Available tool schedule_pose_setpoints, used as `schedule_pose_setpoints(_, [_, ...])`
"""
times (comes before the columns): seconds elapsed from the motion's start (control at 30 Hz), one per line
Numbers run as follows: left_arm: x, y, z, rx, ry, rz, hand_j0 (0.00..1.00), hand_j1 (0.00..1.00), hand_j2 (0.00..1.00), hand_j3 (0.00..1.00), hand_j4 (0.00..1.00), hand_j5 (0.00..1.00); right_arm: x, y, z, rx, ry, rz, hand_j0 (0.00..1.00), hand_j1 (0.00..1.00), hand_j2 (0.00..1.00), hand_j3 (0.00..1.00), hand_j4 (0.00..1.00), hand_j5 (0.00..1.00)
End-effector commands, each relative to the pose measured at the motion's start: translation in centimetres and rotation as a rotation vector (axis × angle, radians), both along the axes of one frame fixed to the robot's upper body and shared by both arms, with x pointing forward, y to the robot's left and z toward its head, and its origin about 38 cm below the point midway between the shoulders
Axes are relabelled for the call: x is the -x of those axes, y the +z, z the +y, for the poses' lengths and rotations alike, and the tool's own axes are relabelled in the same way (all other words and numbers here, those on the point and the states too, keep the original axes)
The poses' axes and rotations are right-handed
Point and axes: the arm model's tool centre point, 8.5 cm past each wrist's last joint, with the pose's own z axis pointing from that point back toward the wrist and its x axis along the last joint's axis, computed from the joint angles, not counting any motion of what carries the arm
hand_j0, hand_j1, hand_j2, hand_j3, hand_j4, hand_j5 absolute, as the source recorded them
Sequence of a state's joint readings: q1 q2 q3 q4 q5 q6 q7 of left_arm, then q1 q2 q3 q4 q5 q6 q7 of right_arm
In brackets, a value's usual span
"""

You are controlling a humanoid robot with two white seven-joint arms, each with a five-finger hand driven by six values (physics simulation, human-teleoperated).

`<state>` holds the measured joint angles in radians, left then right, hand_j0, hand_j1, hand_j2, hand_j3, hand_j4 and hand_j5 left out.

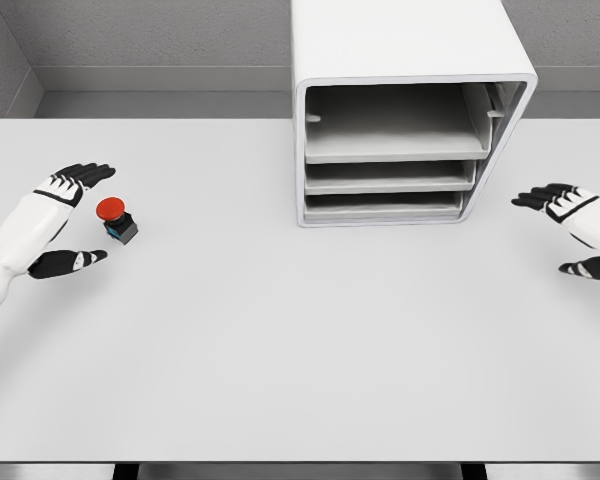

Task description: Slide open multi-storey tabletop storage cabinets and put open load switch and slide close multi-storey tabletop storage cabinets

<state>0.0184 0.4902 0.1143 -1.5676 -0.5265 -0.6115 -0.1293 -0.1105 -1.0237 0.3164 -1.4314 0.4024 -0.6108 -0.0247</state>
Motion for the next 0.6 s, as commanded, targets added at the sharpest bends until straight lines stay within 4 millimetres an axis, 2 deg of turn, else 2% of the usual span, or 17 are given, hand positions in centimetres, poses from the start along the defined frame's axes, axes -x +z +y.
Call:
schedule_pose_setpoints(0.0, [0.0, 0.0, 0.0, 0.008, 0.001, -0.001, 1.00, 1.00, 1.00, 1.00, 1.00, 1.00, 0.0, 0.5, 0.8, -0.007, 0.024, -0.011, 1.00, 1.00, 1.00, 1.00, 1.00, 1.00])
schedule_pose_setpoints(0.1, [-0.5, 0.5, 0.1, 0.000, 0.000, -0.009, 1.00, 1.00, 1.00, 1.00, 1.00, 1.00, -0.1, 1.1, 1.0, -0.004, 0.036, -0.024, 1.00, 1.00, 1.00, 1.00, 1.00, 1.00])
schedule_pose_setpoints(0.2, [-2.2, 0.6, -0.2, -0.086, -0.052, 0.106, 1.00, 1.00, 1.00, 1.00, 1.00, 1.00, 0.0, 2.0, 2.3, -0.019, 0.071, -0.050, 1.00, 1.00, 1.00, 1.00, 1.00, 1.00])
schedule_pose_setpoints(0.3, [-2.8, 1.0, 0.0, -0.152, -0.079, 0.175, 1.00, 1.00, 1.00, 1.00, 1.00, 1.00, 0.2, 2.0, 3.0, -0.020, 0.093, -0.053, 1.00, 1.00, 1.00, 1.00, 1.00, 1.00])
schedule_pose_setpoints(0.33, [-2.9, 1.2, 0.2, -0.191, -0.093, 0.215, 1.00, 1.00, 1.00, 1.00, 1.00, 1.00, 0.4, 2.5, 4.0, -0.030, 0.123, -0.067, 1.00, 1.00, 1.00, 1.00, 1.00, 1.00])
schedule_pose_setpoints(0.43, [-4.3, 3.6, -0.1, -0.214, -0.103, 0.173, 1.00, 1.00, 1.00, 1.00, 1.00, 1.00, 0.8, 3.3, 5.8, -0.056, 0.175, -0.091, 1.00, 1.00, 1.00, 1.00, 1.00, 1.00])
schedule_pose_setpoints(0.5, [-4.8, 4.5, -0.1, -0.223, -0.104, 0.154, 1.00, 1.00, 1.00, 1.00, 1.00, 1.00, 1.0, 3.9, 6.6, -0.067, 0.199, -0.105, 0.92, 0.92, 0.92, 0.92, 0.92, 0.92])
schedule_pose_setpoints(0.57, [-5.2, 5.2, 0.0, -0.227, -0.101, 0.137, 1.00, 1.00, 1.00, 1.00, 1.00, 1.00, 1.1, 4.3, 7.2, -0.073, 0.216, -0.116, 0.78, 0.78, 0.78, 0.78, 0.78, 0.78])
